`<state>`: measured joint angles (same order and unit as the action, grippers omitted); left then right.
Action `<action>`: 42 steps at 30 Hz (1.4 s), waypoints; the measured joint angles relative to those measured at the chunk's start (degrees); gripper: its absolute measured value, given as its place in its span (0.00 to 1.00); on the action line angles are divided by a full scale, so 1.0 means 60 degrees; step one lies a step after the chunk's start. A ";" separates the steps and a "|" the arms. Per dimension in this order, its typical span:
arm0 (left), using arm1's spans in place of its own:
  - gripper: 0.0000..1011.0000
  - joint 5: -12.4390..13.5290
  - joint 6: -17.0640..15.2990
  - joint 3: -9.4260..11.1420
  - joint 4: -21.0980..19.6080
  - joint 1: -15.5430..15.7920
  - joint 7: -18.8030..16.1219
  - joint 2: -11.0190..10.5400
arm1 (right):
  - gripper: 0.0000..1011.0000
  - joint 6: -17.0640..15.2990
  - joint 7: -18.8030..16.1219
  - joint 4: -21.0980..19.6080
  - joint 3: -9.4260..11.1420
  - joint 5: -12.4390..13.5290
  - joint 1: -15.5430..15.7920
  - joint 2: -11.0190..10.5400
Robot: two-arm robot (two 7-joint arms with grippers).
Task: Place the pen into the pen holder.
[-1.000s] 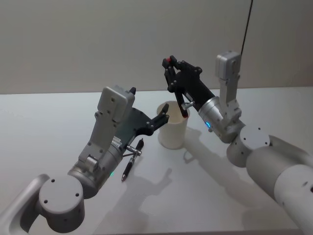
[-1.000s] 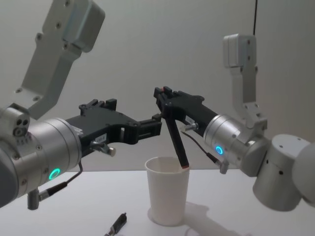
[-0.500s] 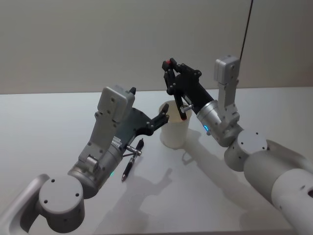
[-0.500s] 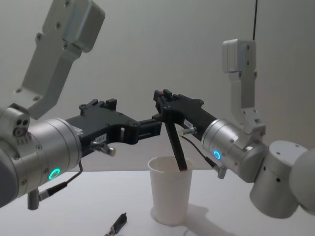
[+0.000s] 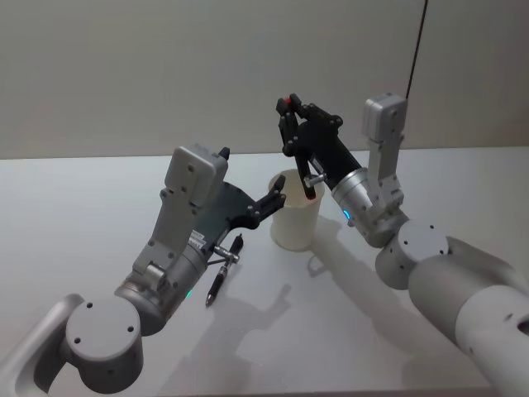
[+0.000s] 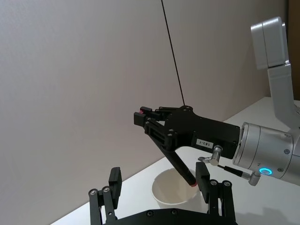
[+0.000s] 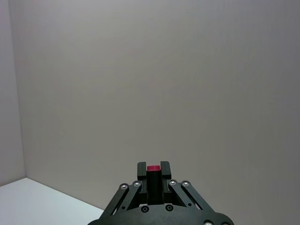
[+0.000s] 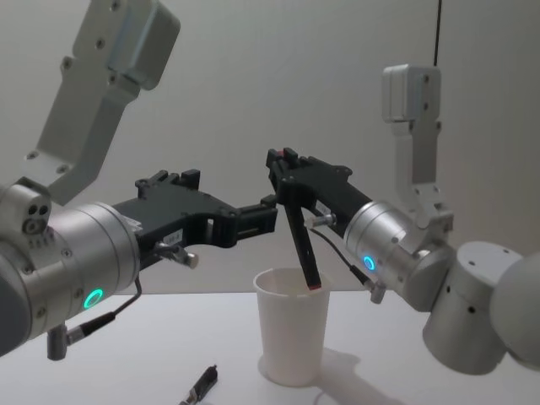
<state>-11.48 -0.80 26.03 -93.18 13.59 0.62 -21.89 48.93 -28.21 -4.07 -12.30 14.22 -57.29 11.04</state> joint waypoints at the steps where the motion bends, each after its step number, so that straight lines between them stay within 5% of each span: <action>1: 0.99 0.0000 0.0000 0.0000 0.0000 0.0000 0.0000 0.0000 | 0.16 0.0017 0.0019 0.0001 0.0004 -0.0011 -0.0005 0.0004; 20: 0.99 0.0000 0.0000 0.0000 0.0000 0.0000 0.0000 0.0000 | 0.16 0.0235 0.0487 0.0013 0.0028 -0.0256 -0.0059 0.0073; 42: 0.99 0.0000 0.0000 0.0000 0.0000 0.0000 0.0000 0.0000 | 0.81 0.0133 0.1048 0.0016 -0.0075 -0.0689 -0.0046 0.0112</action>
<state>-11.48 -0.79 26.02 -93.18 13.59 0.63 -21.90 49.73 -21.92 -3.97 -12.75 10.09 -57.56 11.71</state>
